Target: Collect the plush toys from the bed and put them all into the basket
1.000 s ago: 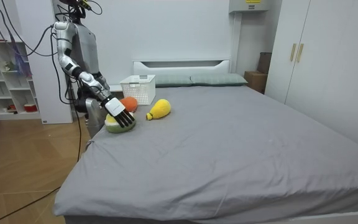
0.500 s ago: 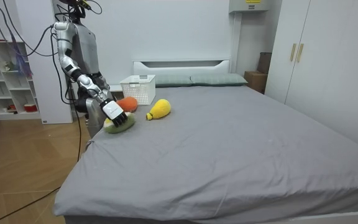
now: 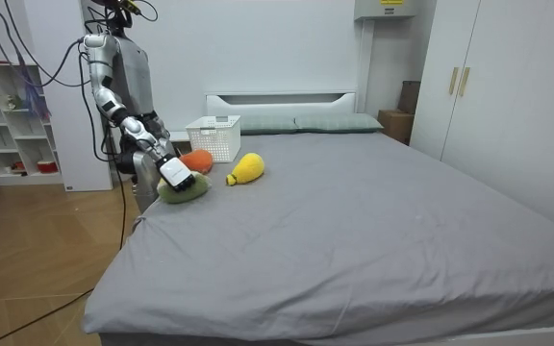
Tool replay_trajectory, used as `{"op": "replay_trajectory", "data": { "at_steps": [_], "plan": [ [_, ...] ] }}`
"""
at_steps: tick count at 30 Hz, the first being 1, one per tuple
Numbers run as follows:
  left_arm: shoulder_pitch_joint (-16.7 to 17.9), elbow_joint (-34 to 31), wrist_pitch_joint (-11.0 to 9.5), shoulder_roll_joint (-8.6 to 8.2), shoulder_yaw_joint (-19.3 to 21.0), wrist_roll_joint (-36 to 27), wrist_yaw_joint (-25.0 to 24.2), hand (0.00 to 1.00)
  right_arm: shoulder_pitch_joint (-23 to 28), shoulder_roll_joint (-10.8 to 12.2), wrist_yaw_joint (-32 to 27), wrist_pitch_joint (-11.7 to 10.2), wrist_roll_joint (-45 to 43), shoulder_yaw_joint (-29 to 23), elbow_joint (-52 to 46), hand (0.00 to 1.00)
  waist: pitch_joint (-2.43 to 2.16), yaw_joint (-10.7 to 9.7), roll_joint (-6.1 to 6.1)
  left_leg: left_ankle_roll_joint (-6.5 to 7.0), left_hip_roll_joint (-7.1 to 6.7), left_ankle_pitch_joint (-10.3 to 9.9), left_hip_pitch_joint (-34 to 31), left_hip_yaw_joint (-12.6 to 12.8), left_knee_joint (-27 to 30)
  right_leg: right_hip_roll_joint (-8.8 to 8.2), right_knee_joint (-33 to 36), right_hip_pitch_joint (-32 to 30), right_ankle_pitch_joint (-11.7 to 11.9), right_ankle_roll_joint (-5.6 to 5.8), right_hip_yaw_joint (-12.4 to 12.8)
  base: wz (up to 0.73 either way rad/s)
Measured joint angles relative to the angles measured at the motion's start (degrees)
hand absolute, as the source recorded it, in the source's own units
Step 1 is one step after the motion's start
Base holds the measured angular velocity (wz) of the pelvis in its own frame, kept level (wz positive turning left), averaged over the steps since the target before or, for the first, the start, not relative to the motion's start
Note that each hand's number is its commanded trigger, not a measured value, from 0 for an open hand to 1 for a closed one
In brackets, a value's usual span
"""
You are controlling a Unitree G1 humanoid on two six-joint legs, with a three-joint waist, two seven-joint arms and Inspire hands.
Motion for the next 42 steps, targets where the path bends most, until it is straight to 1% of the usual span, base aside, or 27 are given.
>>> {"op": "replay_trajectory", "data": {
  "at_steps": [1,6,8,9,10,11,12,14,19,22,23,24,26,27,29,31,32,33,35,38,39,40,41,42],
  "plan": [
    [0.0,0.0,0.0,0.06,0.0,0.0,0.0,0.00,0.0,0.0,0.2,0.0,0.2,0.3,-0.4,1.00,-0.12,0.0,-0.23,0.00,-0.01,0.0,0.0,0.0,0.0,-0.02,0.0,0.0,0.0,0.00,0.0,0.00],
    [-0.2,0.0,0.0,0.23,0.1,0.0,-0.6,0.00,0.0,0.0,3.2,1.6,0.1,0.8,-5.8,1.00,-0.13,-0.2,-0.31,0.02,-0.06,0.0,0.0,-0.3,0.1,-0.12,0.1,0.1,0.0,0.00,-0.3,0.02],
    [-0.5,0.0,0.0,0.23,0.0,-0.1,-0.6,0.00,0.2,0.0,4.4,3.9,0.2,0.9,-13.3,1.00,0.08,-0.2,-0.17,0.02,-0.04,0.0,-0.3,-0.2,0.3,-0.14,0.2,-0.2,0.0,0.00,-0.2,-0.02],
    [-0.6,0.0,0.0,0.24,0.1,-0.1,-0.6,0.00,0.3,-0.1,4.7,4.0,0.2,0.8,-16.0,1.00,0.13,-0.5,-0.10,0.02,-0.03,0.0,-0.3,0.1,0.4,-0.14,0.2,-0.5,0.0,-0.03,-0.2,-0.04],
    [-0.7,0.1,0.0,0.21,0.2,-0.2,-0.8,0.00,0.2,-0.2,5.1,3.9,0.2,0.3,-21.1,1.00,0.18,-1.1,-0.08,0.02,-0.03,0.0,-0.8,0.2,0.5,-0.14,0.3,-0.8,0.0,-0.06,-0.2,0.00],
    [-0.7,0.2,-0.1,0.22,0.7,-0.1,-1.2,0.00,0.2,-0.3,5.1,3.8,0.3,-0.2,-25.7,1.00,0.17,-1.3,-0.10,0.02,-0.03,0.0,-0.8,0.2,0.5,-0.14,0.2,-0.8,0.0,-0.06,-0.2,0.00],
    [-0.7,0.3,-0.1,0.26,0.7,-0.1,-1.4,0.00,0.2,-0.5,5.1,3.7,0.5,-0.4,-27.9,1.00,0.17,-1.3,-0.10,0.02,-0.03,0.0,-0.8,0.2,0.5,-0.14,0.3,-0.8,0.0,-0.06,-0.2,0.00],
    [-0.7,0.3,-0.2,0.33,0.7,-0.1,-1.8,0.00,-0.4,-1.6,5.2,3.5,1.5,-0.6,-35.2,1.00,0.26,-1.5,-0.06,0.02,-0.03,0.0,-0.8,0.2,0.5,-0.11,0.2,-0.9,0.0,-0.05,-0.1,0.00],
    [-1.0,0.5,-0.3,0.45,0.7,0.1,-2.8,0.00,-1.7,-1.9,5.7,3.4,2.5,-1.9,-44.5,1.00,0.58,-1.4,0.36,0.02,-0.01,0.0,-0.9,0.1,0.4,-0.07,0.2,-0.9,0.0,-0.05,-0.2,0.00],
    [-1.0,0.5,-0.4,0.53,0.6,0.0,-2.8,0.00,-2.1,-1.9,5.9,3.5,4.3,-2.0,-48.0,1.00,0.59,-1.3,0.38,0.02,0.01,0.0,-1.0,0.1,0.4,-0.05,0.2,-0.9,0.0,-0.05,-0.2,0.00],
    [-1.1,0.8,-0.4,0.69,0.0,0.0,-2.8,0.00,-2.9,-1.8,6.6,3.7,4.7,-1.8,-48.6,1.00,0.62,-1.2,0.43,0.01,0.01,0.0,-1.0,0.1,0.4,-0.06,0.2,-0.8,0.0,-0.05,-0.2,0.00],
    [-1.2,0.8,-0.4,0.72,0.0,0.1,-2.9,0.00,-3.2,-1.8,7.0,4.0,4.7,-1.7,-49.1,1.00,0.61,-1.1,0.42,0.01,0.01,0.0,-1.0,0.1,0.4,-0.06,0.3,-0.8,0.0,-0.05,-0.2,0.00],
    [-1.6,0.8,-0.4,0.70,0.0,0.4,-2.9,0.00,-5.6,-1.8,8.0,4.1,4.4,-1.4,-49.7,1.00,0.61,0.1,0.44,0.01,0.03,0.0,-1.0,0.1,0.4,-0.05,0.4,-0.9,0.0,-0.05,-0.1,0.00],
    [-1.7,0.8,-0.4,0.70,0.0,0.4,-2.9,0.00,-6.3,-1.8,8.1,4.2,4.4,-1.3,-49.7,1.00,0.60,0.2,0.42,0.01,0.04,0.0,-0.9,0.1,0.4,-0.05,0.4,-0.9,0.0,-0.06,-0.1,0.00],
    [-2.0,0.8,-0.5,0.55,0.0,0.3,-2.9,0.00,-9.3,-1.7,8.4,4.7,4.4,-0.5,-49.7,1.00,0.51,1.5,0.29,0.01,0.04,0.0,-0.9,0.0,0.4,0.17,0.4,-1.0,0.1,-0.05,-0.1,0.00],
    [-2.5,0.8,-0.6,0.52,0.0,0.0,-2.9,0.00,-11.3,-1.6,9.0,5.3,4.5,0.4,-49.7,1.00,0.42,1.9,0.07,0.01,0.02,0.0,-0.9,-0.1,0.4,0.23,0.4,-0.8,0.1,-0.03,-0.4,0.05],
    [-2.7,0.8,-0.6,0.53,0.0,0.1,-2.9,0.00,-12.4,-1.4,9.6,5.3,4.4,0.9,-49.7,1.00,0.37,2.8,-0.06,0.01,0.01,0.0,-0.9,-0.4,0.4,0.23,0.4,-0.8,0.1,-0.03,-0.5,0.06],
    [-2.9,0.8,-0.6,0.54,0.0,0.1,-2.9,0.00,-13.0,-1.4,9.8,5.4,4.3,1.3,-49.7,1.00,0.38,3.1,-0.14,0.01,0.01,0.0,-0.9,-0.5,0.4,0.23,0.4,-0.8,0.1,-0.03,-0.5,0.07],
    [-3.1,0.8,-0.9,0.74,-0.2,0.0,-2.8,0.00,-15.4,-1.4,10.4,6.2,4.4,3.3,-49.8,1.00,0.41,3.6,-0.49,0.02,-0.10,0.0,-0.9,-1.4,0.5,0.17,0.4,-0.4,0.1,-0.02,-1.3,0.16],
    [-3.6,0.8,-1.6,1.29,-1.3,-0.2,-2.7,0.00,-17.3,-1.4,10.7,6.5,4.4,5.8,-49.7,1.00,0.46,5.3,-0.98,0.00,-0.05,0.0,-0.9,-1.6,0.6,0.16,0.3,-0.2,0.1,-0.01,-1.7,0.06],
    [-3.7,0.8,-1.7,1.29,-1.4,-0.6,-2.6,0.00,-17.5,-1.4,10.7,6.5,4.6,6.3,-49.7,1.00,0.47,5.8,-1.01,0.00,-0.05,0.0,-0.9,-1.7,0.6,0.13,0.2,0.0,0.1,-0.01,-1.9,0.09],
    [-3.8,0.8,-1.7,1.33,-2.0,-1.3,-2.5,0.00,-17.8,-1.4,10.7,6.5,5.3,7.3,-49.7,1.00,0.48,6.5,-1.02,0.01,-0.10,0.0,-0.9,-1.9,0.6,-0.28,0.2,0.3,0.1,0.03,-2.9,0.18],
    [-4.1,0.8,-1.7,1.30,-2.3,-1.3,-2.2,0.00,-18.3,-1.4,10.7,6.5,6.9,8.1,-49.1,1.00,0.52,6.6,-1.04,0.02,-0.24,0.1,-0.9,-2.8,0.6,-0.48,0.2,0.6,0.0,0.07,-3.4,0.21],
    [-4.1,0.8,-1.7,1.28,-2.3,-1.3,-2.1,0.00,-18.8,-1.3,10.7,6.6,7.4,8.6,-48.6,1.00,0.59,6.8,-0.94,0.05,-0.30,0.1,-1.0,-3.1,0.7,-0.53,0.2,0.7,0.0,0.11,-3.5,0.25]
  ]
}}
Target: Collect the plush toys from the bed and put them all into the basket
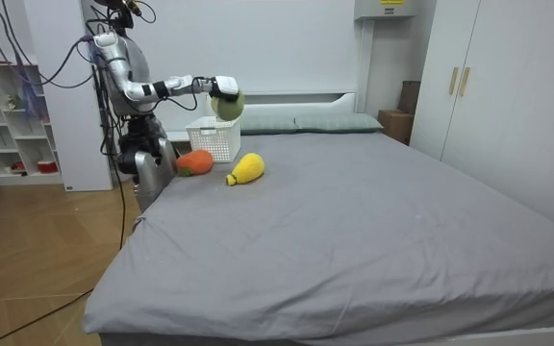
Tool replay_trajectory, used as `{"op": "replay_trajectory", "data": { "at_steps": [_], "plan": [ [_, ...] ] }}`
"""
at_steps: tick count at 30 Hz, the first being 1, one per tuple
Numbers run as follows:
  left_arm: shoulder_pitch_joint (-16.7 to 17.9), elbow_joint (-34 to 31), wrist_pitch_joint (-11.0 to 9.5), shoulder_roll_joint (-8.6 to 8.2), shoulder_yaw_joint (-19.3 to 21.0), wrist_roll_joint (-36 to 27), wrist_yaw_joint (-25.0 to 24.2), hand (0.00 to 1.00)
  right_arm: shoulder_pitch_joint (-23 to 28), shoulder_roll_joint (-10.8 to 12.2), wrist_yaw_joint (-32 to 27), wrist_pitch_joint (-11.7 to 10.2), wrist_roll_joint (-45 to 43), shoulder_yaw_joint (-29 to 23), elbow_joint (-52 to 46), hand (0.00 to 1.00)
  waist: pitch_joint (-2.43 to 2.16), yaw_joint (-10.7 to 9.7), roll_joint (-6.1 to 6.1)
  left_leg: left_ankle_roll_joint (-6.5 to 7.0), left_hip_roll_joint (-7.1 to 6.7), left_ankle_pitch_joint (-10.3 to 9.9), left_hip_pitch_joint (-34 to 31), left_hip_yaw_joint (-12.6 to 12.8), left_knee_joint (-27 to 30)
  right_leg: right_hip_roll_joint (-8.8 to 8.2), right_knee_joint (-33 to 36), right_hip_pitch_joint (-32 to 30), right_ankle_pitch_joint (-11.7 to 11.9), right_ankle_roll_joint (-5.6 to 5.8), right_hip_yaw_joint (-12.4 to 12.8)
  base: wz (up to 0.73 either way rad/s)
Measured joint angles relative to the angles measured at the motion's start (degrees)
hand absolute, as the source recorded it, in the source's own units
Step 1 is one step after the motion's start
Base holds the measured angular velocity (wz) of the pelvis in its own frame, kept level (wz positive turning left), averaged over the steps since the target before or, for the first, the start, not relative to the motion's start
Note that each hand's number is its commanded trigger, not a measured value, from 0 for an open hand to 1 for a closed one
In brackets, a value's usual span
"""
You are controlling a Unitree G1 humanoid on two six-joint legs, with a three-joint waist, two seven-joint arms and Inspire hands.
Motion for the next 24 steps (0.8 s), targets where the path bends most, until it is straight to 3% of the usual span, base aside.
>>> {"op": "replay_trajectory", "data": {
  "at_steps": [7,10,12,16,18,19,20,23,24],
  "plan": [
    [-0.4,-0.8,0.2,-0.67,0.0,1.4,0.4,0.00,-5.2,1.4,0.3,2.5,-1.5,3.3,3.7,1.00,0.10,4.1,0.02,0.18,-0.58,0.2,-1.1,-2.0,0.1,-0.15,0.0,0.0,-0.2,0.28,-1.6,0.14],
    [-0.1,-0.8,0.2,-0.75,0.0,1.5,0.9,0.00,-6.8,2.7,0.6,3.0,-3.2,4.5,4.0,1.00,0.08,4.8,-0.46,0.24,-0.87,0.5,-2.0,-3.8,0.3,-0.35,0.0,-0.2,-0.2,0.28,-3.1,0.26],
    [-0.1,-0.8,0.3,-0.76,0.0,1.5,0.9,0.00,-8.2,3.1,0.6,3.2,-3.1,5.3,4.9,1.00,0.13,6.3,-0.61,0.22,-0.89,0.6,-2.0,-3.9,0.4,-0.36,-0.2,-0.2,-0.2,0.28,-3.6,0.07],
    [0.0,-1.4,0.5,-0.69,0.1,1.5,0.9,0.00,-11.0,4.9,0.5,3.2,-3.3,6.2,8.6,1.00,0.56,8.6,-1.52,0.36,-1.38,0.9,-2.0,-5.4,0.4,-1.05,-0.2,0.3,-0.4,0.66,-5.2,0.18],
    [0.1,-1.5,0.7,-0.64,0.1,1.5,0.8,0.00,-11.4,5.1,0.6,3.2,-3.5,7.1,10.3,1.00,0.53,9.0,-1.99,0.44,-1.73,1.0,-2.4,-6.6,0.5,-1.11,-0.2,0.6,-0.5,0.76,-6.1,0.28],
    [0.0,-1.9,1.1,-0.55,0.0,1.5,0.8,0.00,-11.8,5.2,0.6,3.7,-3.4,7.7,11.3,0.97,0.53,9.6,-2.22,0.49,-1.83,1.0,-2.5,-6.9,0.6,-1.20,-0.1,0.6,-0.5,0.77,-6.3,0.19],
    [0.1,-2.3,1.5,-0.55,0.0,1.6,0.7,0.00,-11.8,5.4,0.6,4.3,-3.5,8.4,11.7,0.73,0.45,10.5,-2.46,0.51,-1.92,1.0,-2.9,-7.2,1.0,-1.28,-0.1,0.6,-0.5,0.78,-6.7,0.17],
    [0.8,-3.1,3.2,-0.62,0.0,1.8,0.5,0.00,-12.1,7.2,0.8,5.9,-7.0,10.0,11.7,0.51,0.43,10.9,-2.75,0.55,-2.24,1.0,-3.9,-8.6,2.0,-1.48,-0.1,0.6,-0.5,0.82,-7.7,0.23],
    [0.7,-3.1,3.5,-0.66,0.0,1.8,0.4,0.00,-12.1,7.5,0.8,6.0,-7.5,10.1,11.7,0.37,0.44,10.8,-2.74,0.54,-2.34,1.0,-4.0,-9.0,2.2,-1.48,-0.1,0.6,-0.5,0.82,-8.0,0.25]
  ]
}}
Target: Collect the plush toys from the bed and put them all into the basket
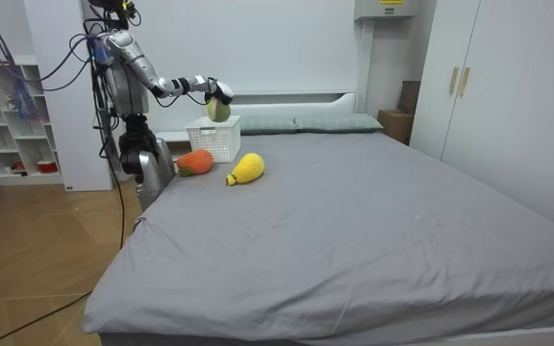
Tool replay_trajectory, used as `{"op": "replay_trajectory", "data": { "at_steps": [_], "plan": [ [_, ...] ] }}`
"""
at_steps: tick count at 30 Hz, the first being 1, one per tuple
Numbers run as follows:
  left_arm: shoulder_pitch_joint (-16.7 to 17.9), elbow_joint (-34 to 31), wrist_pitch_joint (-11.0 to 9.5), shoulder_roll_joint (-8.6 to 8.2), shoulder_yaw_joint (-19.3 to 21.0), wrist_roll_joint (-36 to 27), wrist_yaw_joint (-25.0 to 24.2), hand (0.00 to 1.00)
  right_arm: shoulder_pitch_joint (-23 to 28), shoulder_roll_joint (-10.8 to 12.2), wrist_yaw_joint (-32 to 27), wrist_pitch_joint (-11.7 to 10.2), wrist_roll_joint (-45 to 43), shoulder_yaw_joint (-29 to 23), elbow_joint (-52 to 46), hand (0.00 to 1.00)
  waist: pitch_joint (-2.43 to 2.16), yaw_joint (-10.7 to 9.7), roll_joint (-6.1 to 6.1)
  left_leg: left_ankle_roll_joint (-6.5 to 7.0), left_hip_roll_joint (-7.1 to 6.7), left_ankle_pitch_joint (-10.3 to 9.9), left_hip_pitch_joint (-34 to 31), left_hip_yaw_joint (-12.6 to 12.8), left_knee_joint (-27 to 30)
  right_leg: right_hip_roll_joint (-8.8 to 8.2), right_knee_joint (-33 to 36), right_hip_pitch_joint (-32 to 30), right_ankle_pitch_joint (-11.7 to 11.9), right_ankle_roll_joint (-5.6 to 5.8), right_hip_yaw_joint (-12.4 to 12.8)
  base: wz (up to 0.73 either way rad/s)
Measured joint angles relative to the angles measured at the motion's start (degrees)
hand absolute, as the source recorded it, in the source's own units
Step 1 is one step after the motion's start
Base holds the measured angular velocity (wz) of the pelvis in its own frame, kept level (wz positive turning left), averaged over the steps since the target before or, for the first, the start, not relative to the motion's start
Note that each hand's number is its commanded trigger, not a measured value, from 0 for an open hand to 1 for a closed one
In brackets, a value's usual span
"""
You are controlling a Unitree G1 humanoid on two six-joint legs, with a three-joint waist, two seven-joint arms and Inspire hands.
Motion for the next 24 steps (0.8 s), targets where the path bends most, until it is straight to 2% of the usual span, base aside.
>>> {"op": "replay_trajectory", "data": {
  "at_steps": [1,2,7,11,24],
  "plan": [
    [0.1,0.0,0.7,-0.13,-0.1,0.0,-0.1,0.00,0.0,0.1,0.0,0.1,-0.5,0.5,0.0,0.04,0.01,0.3,0.01,0.04,-0.15,0.0,-0.1,-0.4,0.2,-0.07,0.0,0.1,0.0,0.00,-0.3,0.17],
    [0.2,0.0,1.2,-0.17,-0.1,0.0,-0.1,0.00,0.0,0.1,0.0,0.2,-0.5,1.1,0.0,0.00,0.04,1.0,0.05,0.06,-0.19,0.1,-0.1,-0.5,0.4,-0.10,0.1,0.2,0.0,0.00,-0.4,0.12],
    [0.1,0.0,1.7,-0.20,-0.2,0.0,-0.1,0.00,0.0,0.1,-0.1,0.2,-0.4,3.2,0.5,0.00,0.18,2.0,0.25,0.05,-0.34,0.0,-0.4,-1.2,1.0,-0.15,0.1,0.6,0.0,0.02,-0.6,0.08],
    [-0.4,-0.1,1.7,-0.14,-2.1,0.0,-0.1,0.00,0.0,0.1,-0.4,0.1,-0.3,3.8,2.4,0.00,0.36,2.9,0.52,-0.01,-0.33,0.1,-0.5,-1.3,1.0,-0.02,0.1,0.6,0.0,0.02,-0.5,0.00],
    [-2.0,-0.1,1.7,-0.02,-2.3,0.7,-0.1,0.00,-0.1,-0.1,-3.1,0.1,0.0,3.8,3.3,0.00,0.48,2.7,0.71,-0.02,-0.28,0.2,-1.0,-1.1,0.9,0.03,0.0,0.2,0.0,0.02,-0.6,0.00]
  ]
}}
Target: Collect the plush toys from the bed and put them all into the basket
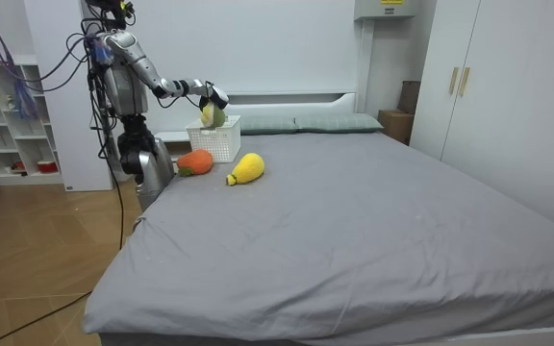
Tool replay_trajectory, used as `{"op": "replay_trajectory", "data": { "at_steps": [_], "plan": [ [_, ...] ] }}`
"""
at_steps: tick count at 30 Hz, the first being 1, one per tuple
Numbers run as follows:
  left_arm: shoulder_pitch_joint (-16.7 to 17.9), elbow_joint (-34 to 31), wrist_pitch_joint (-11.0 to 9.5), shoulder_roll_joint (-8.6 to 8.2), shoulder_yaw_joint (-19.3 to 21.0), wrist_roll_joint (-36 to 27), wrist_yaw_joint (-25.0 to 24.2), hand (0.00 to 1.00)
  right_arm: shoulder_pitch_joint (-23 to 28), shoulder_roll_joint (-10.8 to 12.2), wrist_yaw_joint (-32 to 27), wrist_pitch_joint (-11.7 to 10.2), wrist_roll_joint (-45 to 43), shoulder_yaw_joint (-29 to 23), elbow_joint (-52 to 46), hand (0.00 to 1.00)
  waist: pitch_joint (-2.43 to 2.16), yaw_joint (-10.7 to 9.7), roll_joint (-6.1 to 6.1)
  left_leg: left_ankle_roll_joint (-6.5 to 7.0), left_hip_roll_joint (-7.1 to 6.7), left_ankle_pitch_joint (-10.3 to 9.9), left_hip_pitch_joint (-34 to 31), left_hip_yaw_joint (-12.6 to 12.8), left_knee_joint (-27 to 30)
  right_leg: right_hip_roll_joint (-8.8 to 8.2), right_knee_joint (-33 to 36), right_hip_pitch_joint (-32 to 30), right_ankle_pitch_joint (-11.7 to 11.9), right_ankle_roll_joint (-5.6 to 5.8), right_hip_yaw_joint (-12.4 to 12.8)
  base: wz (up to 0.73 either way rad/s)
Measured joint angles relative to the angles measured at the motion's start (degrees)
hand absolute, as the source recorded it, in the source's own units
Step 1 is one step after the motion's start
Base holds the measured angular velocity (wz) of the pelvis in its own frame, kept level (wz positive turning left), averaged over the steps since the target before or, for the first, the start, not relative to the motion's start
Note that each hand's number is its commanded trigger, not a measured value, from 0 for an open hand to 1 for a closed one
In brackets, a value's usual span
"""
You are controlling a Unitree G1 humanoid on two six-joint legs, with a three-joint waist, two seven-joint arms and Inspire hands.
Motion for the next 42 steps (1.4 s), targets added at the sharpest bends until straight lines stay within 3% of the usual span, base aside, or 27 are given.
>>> {"op": "replay_trajectory", "data": {
  "at_steps": [13,14,15,16,31,33,34,35,38,42],
  "plan": [
    [0.6,-1.1,0.4,-0.03,-0.4,1.6,-0.8,0.00,0.0,-0.3,-0.7,0.0,-0.1,0.0,0.0,0.00,0.00,-0.2,0.27,-0.01,0.00,0.0,0.2,-0.1,0.1,0.03,0.0,0.2,0.0,0.00,0.2,0.00],
    [0.6,-1.1,0.4,-0.03,-0.4,1.6,-1.0,0.00,0.0,-0.4,-0.9,0.0,-0.1,0.0,0.0,0.34,0.01,-0.3,0.40,0.00,0.00,0.0,0.3,-0.1,0.1,0.04,0.0,0.3,0.0,0.00,0.2,0.00],
    [0.6,-1.1,0.4,-0.03,-0.4,1.6,-1.0,0.00,0.0,-0.4,-1.0,0.0,-0.1,0.0,0.0,0.74,0.02,-0.3,0.47,-0.01,0.00,0.0,0.4,-0.1,0.1,0.04,0.0,0.4,0.0,0.00,0.2,0.00],
    [0.6,-1.1,0.4,-0.04,-0.4,1.6,-1.1,0.00,0.0,-0.3,-1.1,0.0,-0.1,0.0,0.0,1.00,0.00,-0.3,0.60,-0.01,0.00,0.0,0.4,-0.1,0.1,0.07,0.0,0.4,0.0,0.00,0.3,0.00],
    [1.4,-2.0,0.5,-0.47,0.2,4.5,-2.9,0.00,0.0,-0.4,-1.5,0.0,-0.4,-0.6,-0.2,1.00,-0.20,-1.5,0.96,-0.06,-0.03,0.0,0.9,-0.3,0.1,0.22,0.0,0.9,0.0,0.00,1.5,0.00],
    [1.4,-2.1,0.4,-0.47,0.2,4.5,-3.3,0.00,0.0,-0.5,-1.7,0.0,-0.4,-0.6,-0.2,0.52,-0.27,-1.6,1.02,-0.08,-0.02,0.0,0.9,-0.3,0.1,0.24,0.0,0.9,0.0,0.00,1.6,0.00],
    [1.4,-2.1,0.4,-0.48,0.2,4.5,-3.4,0.00,0.0,-0.6,-1.8,0.0,-0.4,-0.6,-0.2,0.42,-0.32,-1.7,1.06,-0.08,-0.02,0.1,0.9,-0.3,0.1,0.26,0.0,0.9,0.0,0.00,1.8,0.00],
    [1.4,-2.1,0.4,-0.49,0.2,4.5,-3.5,0.00,0.0,-0.6,-1.9,0.0,-0.3,-0.6,-0.2,0.18,-0.33,-1.7,1.11,-0.08,-0.01,0.1,0.9,-0.3,0.1,0.30,0.0,0.9,0.0,0.00,2.1,0.00],
    [1.5,-2.1,0.4,-0.58,0.2,4.5,-3.5,0.00,0.0,-0.8,-2.5,-0.1,-0.3,-0.6,-0.2,0.02,-0.31,-1.8,1.15,-0.11,-0.04,0.1,1.0,-0.5,0.1,0.33,0.0,1.1,0.0,0.00,2.3,0.03],
    [1.8,-2.1,0.4,-0.72,0.2,4.5,-3.5,0.00,0.0,-1.0,-3.1,-0.1,-0.1,-0.7,-0.2,0.00,-0.28,-1.9,1.22,-0.17,-0.09,0.1,1.0,-0.8,0.1,0.34,0.0,1.2,0.0,0.00,2.4,0.02]
  ]
}}
